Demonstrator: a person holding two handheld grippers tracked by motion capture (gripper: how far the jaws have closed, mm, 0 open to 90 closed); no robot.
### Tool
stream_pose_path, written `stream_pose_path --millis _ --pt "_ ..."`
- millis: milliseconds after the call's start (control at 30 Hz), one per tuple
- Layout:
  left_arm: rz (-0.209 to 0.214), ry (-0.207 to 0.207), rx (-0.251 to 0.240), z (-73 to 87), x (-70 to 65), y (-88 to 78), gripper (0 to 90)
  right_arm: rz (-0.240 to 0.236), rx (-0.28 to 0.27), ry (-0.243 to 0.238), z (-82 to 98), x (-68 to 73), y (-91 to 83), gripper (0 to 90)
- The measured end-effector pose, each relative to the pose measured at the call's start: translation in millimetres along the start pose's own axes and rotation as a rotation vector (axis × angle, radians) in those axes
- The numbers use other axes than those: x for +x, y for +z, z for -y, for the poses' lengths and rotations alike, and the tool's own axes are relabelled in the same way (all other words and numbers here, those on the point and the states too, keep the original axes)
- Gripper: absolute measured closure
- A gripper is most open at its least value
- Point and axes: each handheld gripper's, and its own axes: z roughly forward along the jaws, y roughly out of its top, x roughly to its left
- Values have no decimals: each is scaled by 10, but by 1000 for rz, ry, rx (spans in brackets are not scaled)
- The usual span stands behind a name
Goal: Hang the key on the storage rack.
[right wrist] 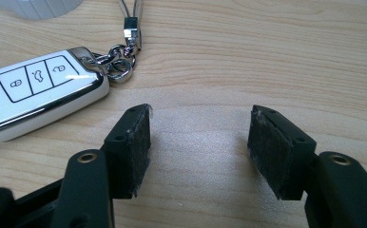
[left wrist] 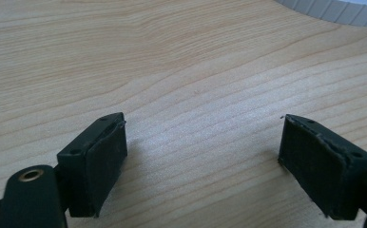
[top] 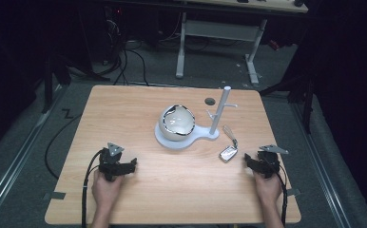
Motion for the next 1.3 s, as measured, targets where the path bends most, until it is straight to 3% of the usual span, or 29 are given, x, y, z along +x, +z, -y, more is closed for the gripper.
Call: stream_pose_path --millis 733,900,1200,1300 --pt "1 2 3 -1 3 -1 168 -5 -2 0 6 24 -8 428" --pt "1 2 2 -1 4 -2 168 -12 -8 -16 11 45 -18 528" --pt "2 2 3 -1 4 -1 168 -18 -14 -18 6 67 -15 609" --pt "1 2 2 -1 4 -1 168 -47 -17 -11 -2 65 -23 635"
